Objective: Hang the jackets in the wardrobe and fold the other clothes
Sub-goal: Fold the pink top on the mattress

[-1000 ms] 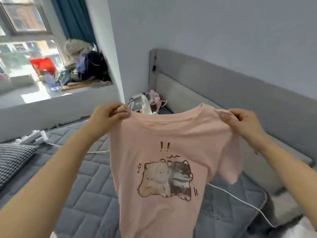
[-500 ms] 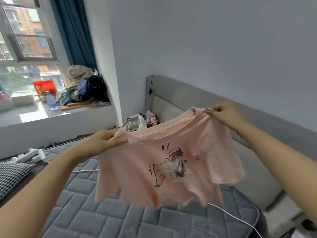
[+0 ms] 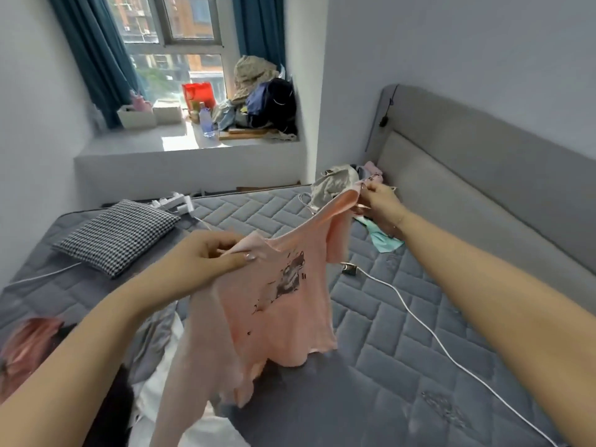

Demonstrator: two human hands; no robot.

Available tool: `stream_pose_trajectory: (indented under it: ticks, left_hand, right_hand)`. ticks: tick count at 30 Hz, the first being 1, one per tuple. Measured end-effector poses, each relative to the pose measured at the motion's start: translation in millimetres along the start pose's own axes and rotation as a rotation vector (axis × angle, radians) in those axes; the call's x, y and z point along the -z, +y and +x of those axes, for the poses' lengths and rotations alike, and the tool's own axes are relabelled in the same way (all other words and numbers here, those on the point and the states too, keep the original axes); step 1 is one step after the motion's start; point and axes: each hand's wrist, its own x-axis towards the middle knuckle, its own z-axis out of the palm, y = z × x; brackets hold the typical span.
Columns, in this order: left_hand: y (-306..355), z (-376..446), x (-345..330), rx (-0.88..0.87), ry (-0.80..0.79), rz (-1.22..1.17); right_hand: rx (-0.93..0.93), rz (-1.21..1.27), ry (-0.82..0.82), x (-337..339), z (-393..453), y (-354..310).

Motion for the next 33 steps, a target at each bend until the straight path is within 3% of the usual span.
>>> stream_pose_trajectory:
  ticks: [3, 6, 13, 19, 23, 25, 29, 33]
  left_hand:
    - [6.9, -6.3, -30.3, 0.017, -0.05, -0.038]
    - [-1.8, 7.4, -78.9, 0.06, -0.115, -0.084]
    - [-34.2, 80.1, -263.1, 0.231, -0.285, -0.203]
    - [-112.0, 181.7, -481.2, 0.532, -0.36, -0.391]
    - [-189.8, 235.8, -614.2, 0.768, -0.298, -0.434]
    - [-229.3, 257.3, -661.2, 0.803, -0.27, -0.407]
    - [-288.7, 279.9, -701.0, 0.863, -0.295, -0.354]
    - [-320.8, 309.3, -668.1, 0.729, -0.085, -0.165]
  right_hand:
    - [-0.052, 0.177, -0.093, -26.8, 9.3, 5.7]
    - [-0.144, 0.358, -0.078, -24.3, 9.6, 18.0]
    - [-0.321, 0.26, 0.068, 78.2, 29.2, 110.5]
    - [-0.426, 0.121, 0.157, 215.3, 83.5, 257.9]
    - [-0.547, 0.025, 0.167, 292.5, 114.3, 392.2]
    - [-0.622, 0.008, 0.14, 323.0, 121.7, 456.4]
    - [-0.722, -0.123, 0.233, 370.3, 95.8, 554.9]
    - [-0.665, -0.196, 0.471, 372.7, 13.9, 586.7]
